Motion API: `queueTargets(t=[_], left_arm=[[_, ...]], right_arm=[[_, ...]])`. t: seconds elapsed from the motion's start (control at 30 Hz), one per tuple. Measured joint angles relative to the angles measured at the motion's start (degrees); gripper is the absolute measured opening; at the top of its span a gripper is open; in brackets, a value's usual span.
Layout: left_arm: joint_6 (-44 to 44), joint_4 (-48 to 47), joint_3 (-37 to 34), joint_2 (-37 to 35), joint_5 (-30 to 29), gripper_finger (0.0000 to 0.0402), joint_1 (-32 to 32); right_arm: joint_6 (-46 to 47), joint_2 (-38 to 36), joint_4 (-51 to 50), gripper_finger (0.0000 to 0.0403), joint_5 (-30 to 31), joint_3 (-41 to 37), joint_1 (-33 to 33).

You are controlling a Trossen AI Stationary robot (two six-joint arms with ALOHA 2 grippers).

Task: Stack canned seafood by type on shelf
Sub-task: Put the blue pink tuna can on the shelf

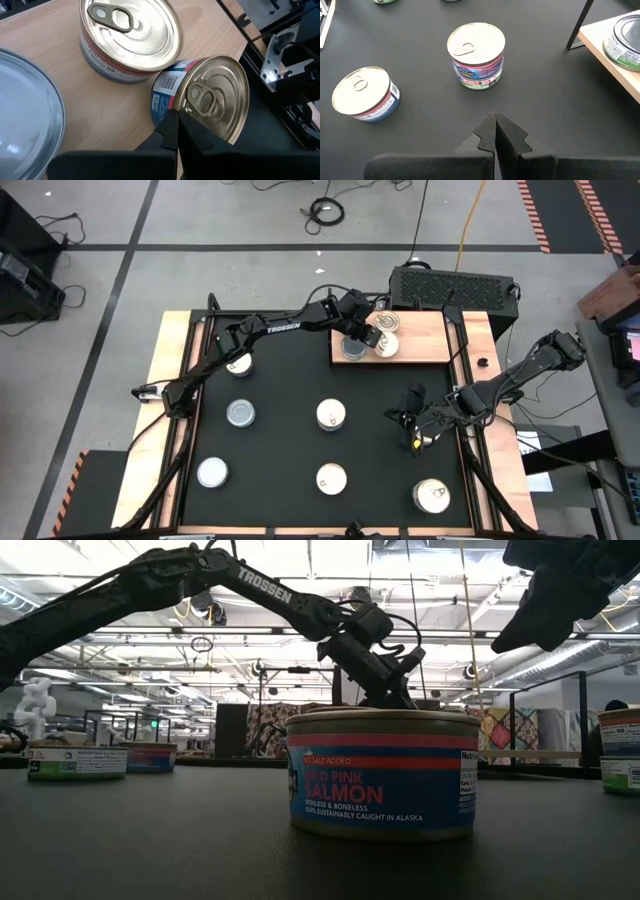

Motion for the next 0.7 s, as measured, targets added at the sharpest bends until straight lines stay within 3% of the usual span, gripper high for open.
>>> queueTargets(t=[0.33, 0.7], left_arm=[[0.0, 0.5, 0.0, 0.0, -0.5, 0.0042, 0.0], [0.2, 4.3, 0.0, 0.0, 1.7, 0.0047, 0.0]], right_arm=[[-0.2, 0.0, 0.1, 0.0, -1.6, 0.0, -1.1], [-0.2, 0.0, 0.1, 0.0, -1.7, 0.0, -1.4]])
